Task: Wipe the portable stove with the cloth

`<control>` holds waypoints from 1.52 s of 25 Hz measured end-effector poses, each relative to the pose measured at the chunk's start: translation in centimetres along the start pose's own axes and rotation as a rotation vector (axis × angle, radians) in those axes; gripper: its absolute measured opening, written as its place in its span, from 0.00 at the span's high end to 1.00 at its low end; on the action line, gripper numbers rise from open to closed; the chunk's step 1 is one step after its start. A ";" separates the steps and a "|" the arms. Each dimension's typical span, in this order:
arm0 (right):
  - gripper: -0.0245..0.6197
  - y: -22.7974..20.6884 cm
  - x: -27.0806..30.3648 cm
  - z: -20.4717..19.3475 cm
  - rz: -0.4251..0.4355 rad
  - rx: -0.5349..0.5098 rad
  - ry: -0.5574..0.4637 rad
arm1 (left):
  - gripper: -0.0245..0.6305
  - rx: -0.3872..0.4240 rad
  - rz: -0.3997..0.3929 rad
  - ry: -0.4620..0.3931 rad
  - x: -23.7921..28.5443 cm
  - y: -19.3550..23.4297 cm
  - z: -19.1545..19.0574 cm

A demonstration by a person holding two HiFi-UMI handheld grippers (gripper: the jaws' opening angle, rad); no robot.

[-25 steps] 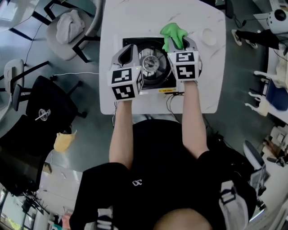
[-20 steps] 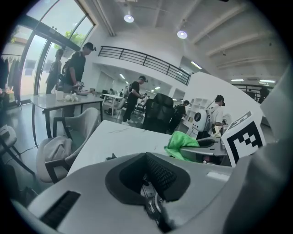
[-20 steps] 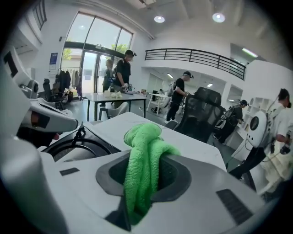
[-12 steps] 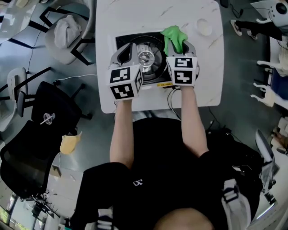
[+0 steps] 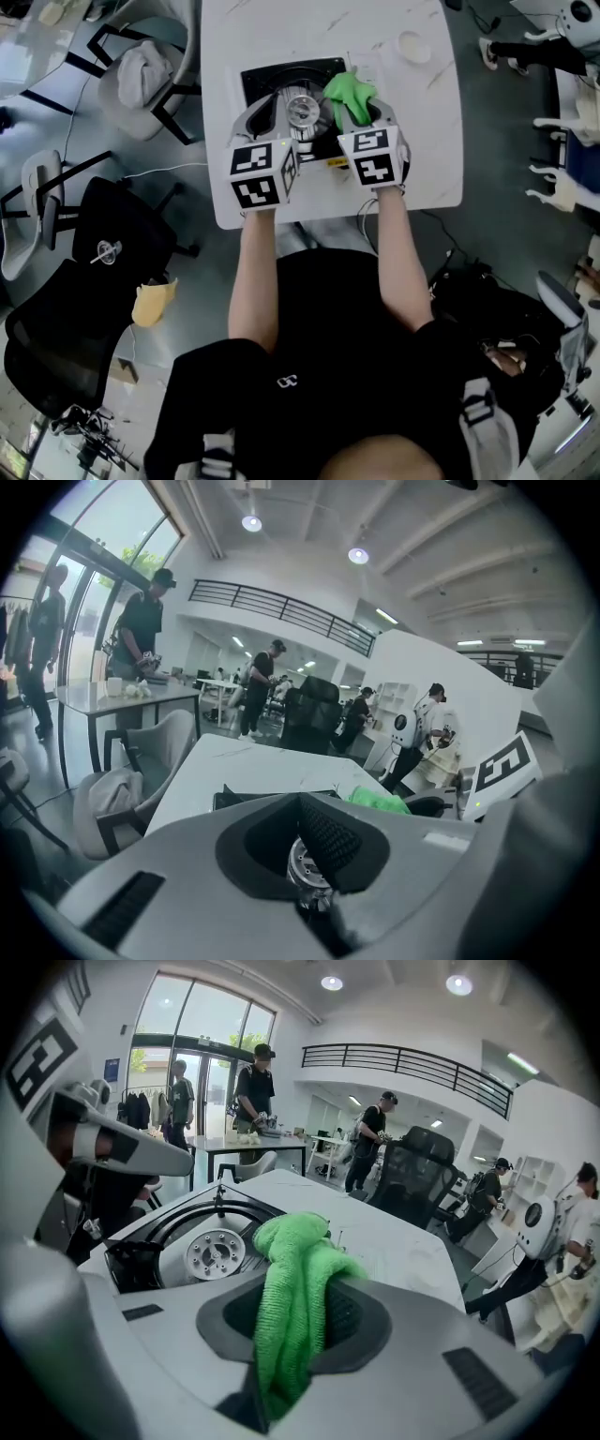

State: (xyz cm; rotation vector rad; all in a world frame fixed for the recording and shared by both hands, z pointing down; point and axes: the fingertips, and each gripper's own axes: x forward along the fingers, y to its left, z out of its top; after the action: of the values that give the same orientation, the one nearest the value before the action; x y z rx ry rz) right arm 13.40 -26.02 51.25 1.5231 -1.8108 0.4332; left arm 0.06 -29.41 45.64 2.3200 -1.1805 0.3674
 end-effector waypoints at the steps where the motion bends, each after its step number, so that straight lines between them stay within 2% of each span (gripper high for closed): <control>1: 0.85 0.2 -0.5 -0.3 -0.001 0.002 -0.001 | 0.97 0.004 -0.007 -0.006 -0.4 -0.3 0.0; 4: 0.85 0.2 -2.4 -0.3 -0.027 0.017 -0.037 | 0.97 0.018 -0.027 -0.031 -1.6 -1.4 0.4; 7: 0.85 -0.5 -4.9 0.6 -0.071 0.055 -0.119 | 0.97 0.034 -0.035 -0.053 -3.1 -1.8 0.6; 12: 0.85 -0.8 -9.3 3.7 -0.148 0.123 -0.288 | 0.97 0.014 0.028 -0.108 -7.6 0.8 1.6; 17: 0.85 1.5 -13.4 7.2 -0.092 0.212 -0.492 | 0.97 0.029 0.074 -0.207 -12.9 2.0 3.4; 20: 0.85 3.8 -15.7 8.6 -0.053 0.240 -0.572 | 0.97 0.003 0.137 -0.277 -16.2 4.2 4.2; 23: 0.85 6.2 -17.1 9.3 -0.019 0.208 -0.593 | 0.97 -0.012 0.168 -0.329 -18.8 5.3 4.9; 27: 0.85 7.3 -17.9 9.8 -0.020 0.151 -0.581 | 0.97 0.037 0.122 -0.356 -19.7 3.2 5.5; 34: 0.85 7.7 -19.6 10.8 -0.020 0.135 -0.615 | 0.97 0.072 0.100 -0.349 -19.6 1.8 5.4; 38: 0.85 7.9 -19.1 9.7 -0.005 0.109 -0.576 | 0.97 0.060 0.083 -0.340 -19.1 1.1 4.5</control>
State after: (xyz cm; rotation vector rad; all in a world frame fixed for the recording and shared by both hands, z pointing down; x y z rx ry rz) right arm 3.76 -16.96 32.61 1.8609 -2.2406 0.0874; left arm -11.99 -19.56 33.59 2.4567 -1.4453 0.0357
